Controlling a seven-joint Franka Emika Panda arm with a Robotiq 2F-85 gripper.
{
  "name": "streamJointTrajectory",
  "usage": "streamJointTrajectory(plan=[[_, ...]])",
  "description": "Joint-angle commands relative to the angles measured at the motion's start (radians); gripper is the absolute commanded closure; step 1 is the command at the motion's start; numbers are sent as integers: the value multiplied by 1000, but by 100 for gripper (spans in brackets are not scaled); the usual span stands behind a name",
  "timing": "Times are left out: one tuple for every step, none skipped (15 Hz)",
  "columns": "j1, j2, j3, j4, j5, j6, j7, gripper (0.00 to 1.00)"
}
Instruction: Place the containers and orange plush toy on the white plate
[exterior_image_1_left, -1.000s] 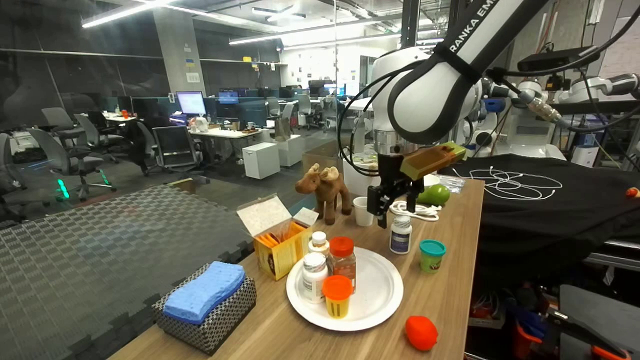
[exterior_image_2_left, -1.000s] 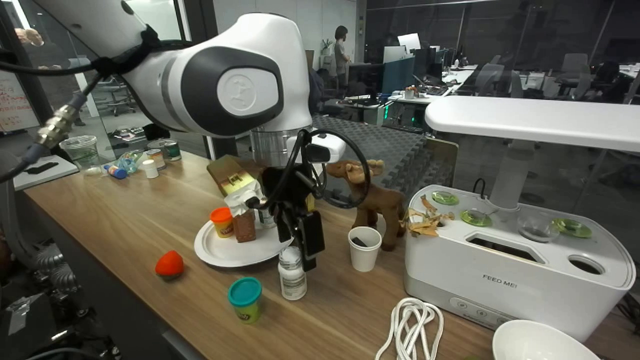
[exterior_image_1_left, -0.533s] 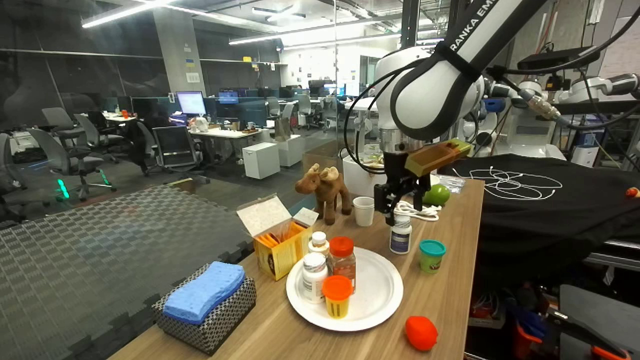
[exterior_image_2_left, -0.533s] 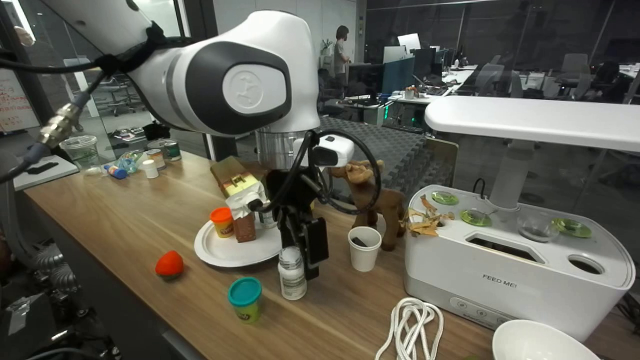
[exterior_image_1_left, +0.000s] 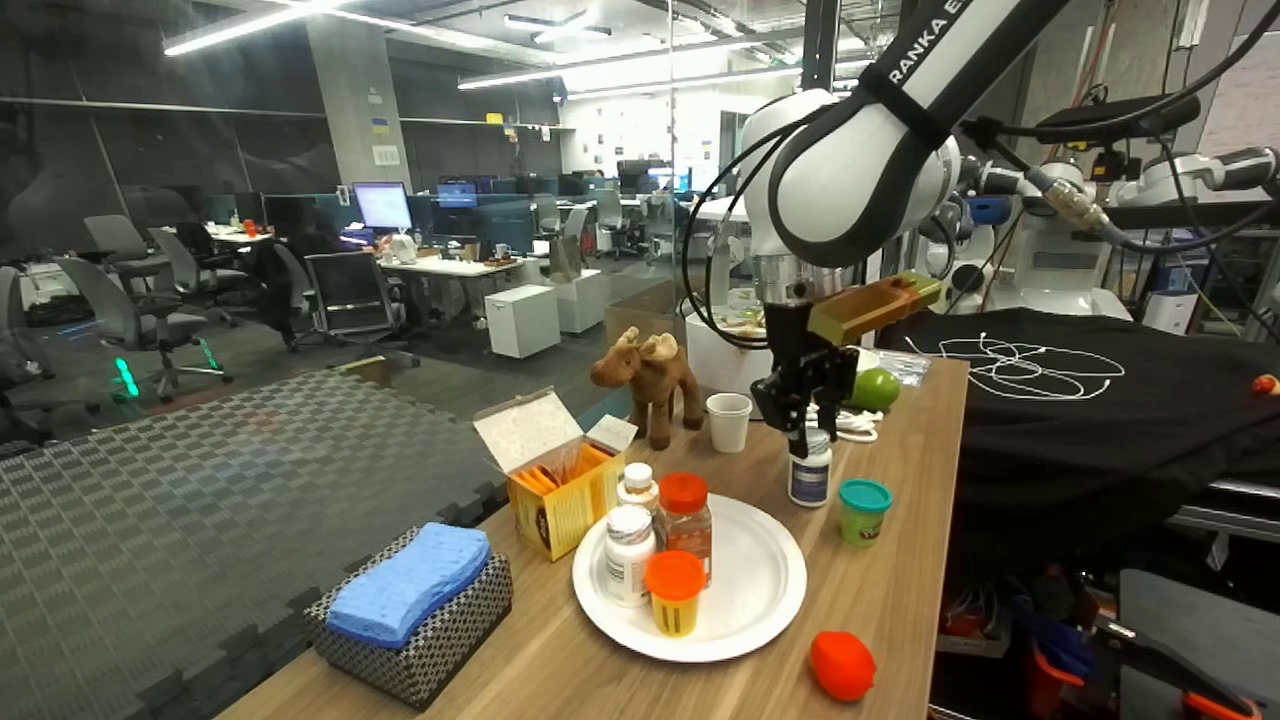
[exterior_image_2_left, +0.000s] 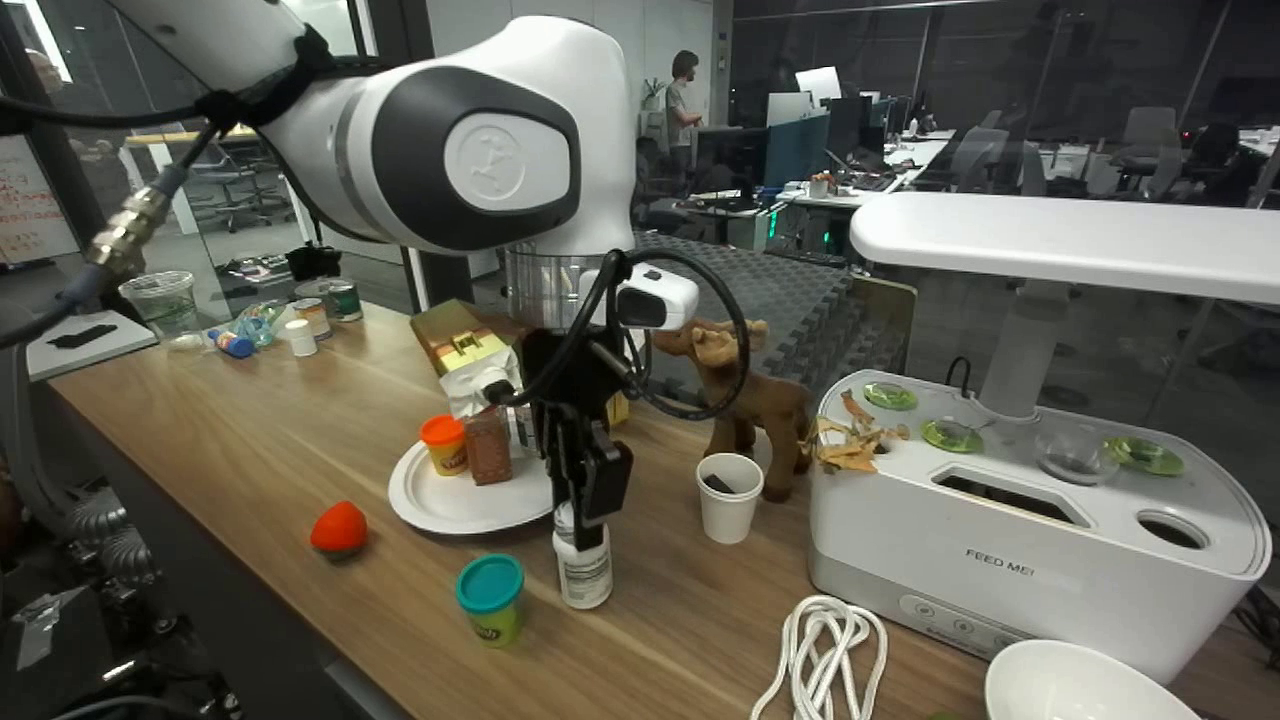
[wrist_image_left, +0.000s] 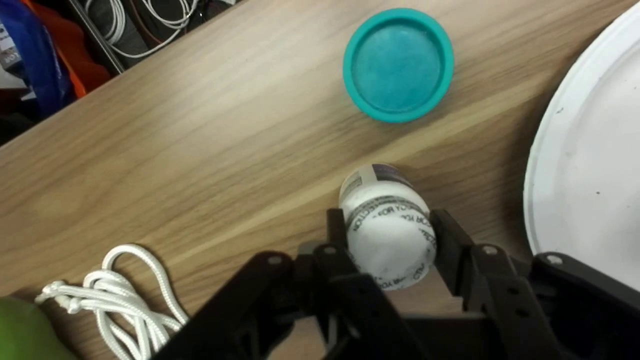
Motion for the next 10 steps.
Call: streamJointTrajectory(plan=[[6,-20,2,20,3,-60,19,78],[9,-21,0,25,-6,-68,34,78],[13,-22,1,42,-8,-81,51,80],[15,-21,5,57,1,-88,54,80],[19,-20,13,72,13,-95,56,80],[25,-16,21,87,21,-98,59,80],[34,-9,31,99,27,-97,66,80],[42,-4,40,109,31,-97,72,80],[51,2,52,116,37,-97,78,80],[61,6,59,120,32,-91,90,80]])
